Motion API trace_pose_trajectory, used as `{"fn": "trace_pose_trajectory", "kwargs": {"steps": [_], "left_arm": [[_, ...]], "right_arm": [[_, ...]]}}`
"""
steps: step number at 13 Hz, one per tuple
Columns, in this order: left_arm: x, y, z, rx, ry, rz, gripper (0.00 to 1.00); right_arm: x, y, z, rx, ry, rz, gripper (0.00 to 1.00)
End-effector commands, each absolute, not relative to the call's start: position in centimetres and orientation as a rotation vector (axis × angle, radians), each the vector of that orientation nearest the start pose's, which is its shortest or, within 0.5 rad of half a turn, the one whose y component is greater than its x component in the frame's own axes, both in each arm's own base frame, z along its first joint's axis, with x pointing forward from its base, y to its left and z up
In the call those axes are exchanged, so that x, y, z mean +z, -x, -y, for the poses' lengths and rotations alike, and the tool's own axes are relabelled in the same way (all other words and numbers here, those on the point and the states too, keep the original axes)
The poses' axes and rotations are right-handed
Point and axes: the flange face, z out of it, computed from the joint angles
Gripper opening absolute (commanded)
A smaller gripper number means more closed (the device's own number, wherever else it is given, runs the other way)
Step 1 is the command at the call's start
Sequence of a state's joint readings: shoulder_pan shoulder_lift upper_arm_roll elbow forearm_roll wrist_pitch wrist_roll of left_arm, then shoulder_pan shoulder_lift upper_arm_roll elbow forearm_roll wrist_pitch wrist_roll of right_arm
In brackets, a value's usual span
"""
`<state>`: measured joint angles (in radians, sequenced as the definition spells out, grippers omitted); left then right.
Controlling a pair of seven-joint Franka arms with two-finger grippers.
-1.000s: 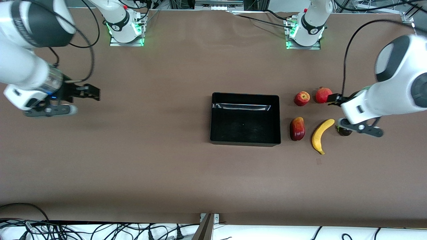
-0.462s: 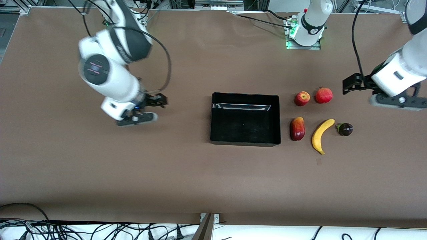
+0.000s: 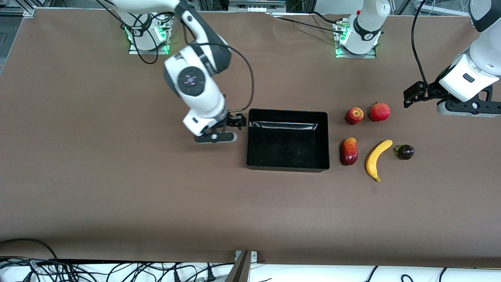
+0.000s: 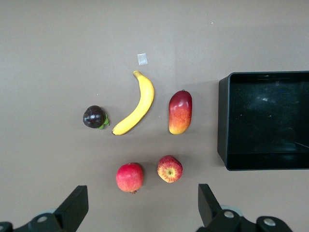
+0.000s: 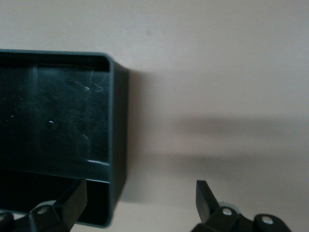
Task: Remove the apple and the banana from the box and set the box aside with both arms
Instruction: 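Lower the right gripper onto the box rim and close it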
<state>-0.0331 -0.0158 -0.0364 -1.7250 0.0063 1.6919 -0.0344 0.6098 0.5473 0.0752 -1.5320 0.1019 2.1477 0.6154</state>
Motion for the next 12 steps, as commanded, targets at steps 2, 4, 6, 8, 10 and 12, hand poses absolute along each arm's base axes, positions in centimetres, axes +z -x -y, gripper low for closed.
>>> {"fn": "trace_pose_trajectory", "kwargs": {"steps": [2, 4, 6, 8, 10, 12], "left_arm": [[57.7, -55.0, 3.9, 0.029, 3.137, -0.092, 1.0], [57.6, -54.9, 3.8, 0.045, 3.136, -0.092, 1.0], [57.2, -54.4, 3.8, 0.113, 3.133, -0.089, 1.0], [57.2, -54.3, 3.9, 0.125, 3.134, -0.096, 1.0], [57.2, -54.3, 3.9, 0.127, 3.133, -0.094, 1.0], [56.8, -54.6, 3.1, 0.136, 3.145, -0.066, 1.0]], "right_arm": [[28.4, -53.9, -48.2, -0.043, 3.011, -0.093, 1.0], [25.0, -52.2, -50.4, -0.073, 3.033, -0.072, 1.0], [23.4, -51.5, -51.3, -0.099, 3.026, -0.084, 0.89], [23.3, -51.4, -51.5, -0.099, 3.026, -0.077, 0.53], [23.0, -51.4, -51.2, -0.094, 3.031, -0.081, 0.11], [22.7, -51.7, -50.7, -0.088, 3.038, -0.075, 0.0]]}}
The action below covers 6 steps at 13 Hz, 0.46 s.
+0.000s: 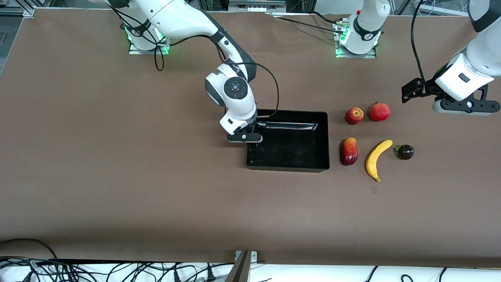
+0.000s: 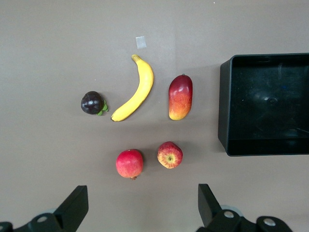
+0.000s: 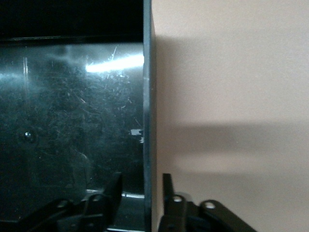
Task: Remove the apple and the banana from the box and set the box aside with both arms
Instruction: 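Lower the right gripper onto the box rim and close it, then drag the black box across the table away from the fruits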
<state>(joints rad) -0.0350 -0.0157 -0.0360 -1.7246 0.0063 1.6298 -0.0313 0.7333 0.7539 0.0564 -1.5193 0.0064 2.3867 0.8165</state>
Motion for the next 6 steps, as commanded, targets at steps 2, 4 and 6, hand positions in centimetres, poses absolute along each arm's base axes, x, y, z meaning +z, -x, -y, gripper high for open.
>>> {"fn": "trace_pose_trajectory", "kwargs": {"steps": [2, 4, 6], "left_arm": [[56.8, -54.6, 3.0, 0.136, 3.146, -0.061, 1.0], [56.7, -54.7, 2.7, 0.138, 3.147, -0.054, 1.0], [56.7, -54.7, 2.7, 0.138, 3.147, -0.054, 1.0]], "right_arm": [[23.1, -52.3, -50.1, -0.089, 3.041, -0.072, 0.0], [24.8, -53.3, -49.0, -0.095, 3.046, -0.046, 0.0], [28.0, -55.2, -46.5, -0.073, 3.06, -0.029, 0.0]]}}
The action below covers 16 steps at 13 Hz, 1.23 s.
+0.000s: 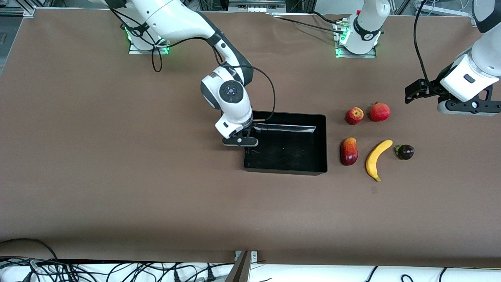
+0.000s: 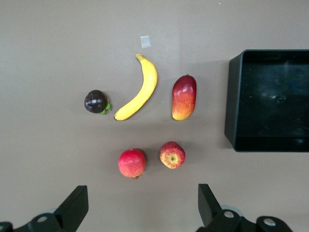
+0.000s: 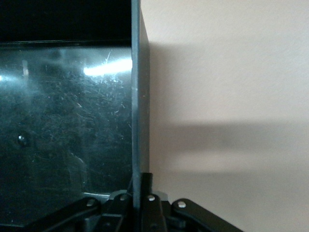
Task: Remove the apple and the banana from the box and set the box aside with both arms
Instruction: 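Drag the black box across the table away from the fruits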
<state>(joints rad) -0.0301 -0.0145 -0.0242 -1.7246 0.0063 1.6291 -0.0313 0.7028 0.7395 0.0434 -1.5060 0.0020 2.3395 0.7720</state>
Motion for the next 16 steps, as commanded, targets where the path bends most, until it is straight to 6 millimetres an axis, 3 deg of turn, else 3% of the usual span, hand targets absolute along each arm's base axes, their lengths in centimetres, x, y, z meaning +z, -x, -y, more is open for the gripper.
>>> {"fn": "trace_pose_trajectory", "kwargs": {"steps": [1, 5, 8, 11, 13, 14, 16], "left_arm": [[56.7, -54.7, 3.0, 0.138, 3.147, -0.061, 1.0], [57.1, -55.0, 3.3, 0.124, 3.148, -0.066, 1.0], [57.5, -55.8, 3.3, 0.107, 3.149, -0.064, 1.0], [57.9, -54.8, 4.1, 0.217, 3.136, -0.074, 1.0], [57.8, -55.0, 4.1, 0.217, 3.137, -0.084, 1.0], [58.0, -55.2, 4.0, 0.21, 3.136, -0.086, 1.0], [58.0, -55.2, 4.1, 0.21, 3.136, -0.084, 1.0]], "right_arm": [[29.8, -56.8, -43.7, -0.049, 3.076, -0.012, 0.0], [36.4, -61.9, -32.1, 0.037, 3.084, 0.102, 0.0], [38.9, -64.0, -22.6, 0.101, 3.09, 0.164, 0.0], [38.1, -65.4, -10.3, 0.126, 3.061, 0.197, 0.0], [36.4, -65.0, -2.3, 0.114, 3.049, 0.253, 0.0], [34.5, -64.3, 1.4, 0.101, 3.043, 0.262, 0.0], [30.0, -62.3, 6.0, 0.069, 3.007, 0.181, 0.0]]}}
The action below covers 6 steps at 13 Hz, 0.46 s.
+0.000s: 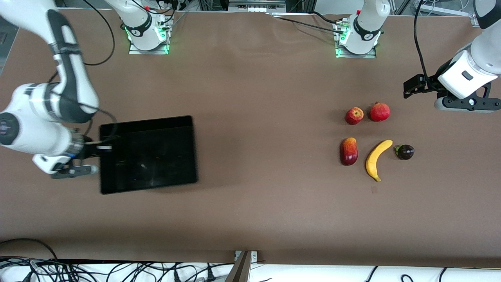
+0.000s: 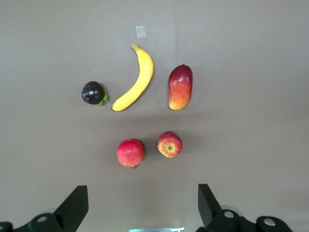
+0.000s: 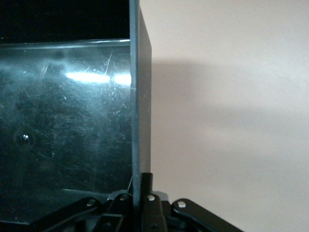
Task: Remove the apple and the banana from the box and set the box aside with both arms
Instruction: 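Drag the black box across the table away from the fruits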
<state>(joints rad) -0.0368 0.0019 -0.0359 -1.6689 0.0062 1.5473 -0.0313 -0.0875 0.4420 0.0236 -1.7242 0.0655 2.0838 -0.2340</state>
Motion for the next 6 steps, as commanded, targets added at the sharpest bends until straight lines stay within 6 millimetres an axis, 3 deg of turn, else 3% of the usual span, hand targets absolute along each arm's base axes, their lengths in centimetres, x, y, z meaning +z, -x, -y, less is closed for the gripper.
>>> {"fn": "trace_pose_trajectory", "kwargs": {"steps": [1, 6], "left_arm": [[57.9, -55.3, 4.1, 0.212, 3.136, -0.084, 1.0], [58.3, -55.6, 4.5, 0.201, 3.138, -0.103, 1.0]], "right_arm": [[28.8, -61.6, 6.8, 0.061, 3.01, 0.152, 0.0], [26.7, -61.3, 7.8, 0.025, 3.001, 0.053, 0.0]]}}
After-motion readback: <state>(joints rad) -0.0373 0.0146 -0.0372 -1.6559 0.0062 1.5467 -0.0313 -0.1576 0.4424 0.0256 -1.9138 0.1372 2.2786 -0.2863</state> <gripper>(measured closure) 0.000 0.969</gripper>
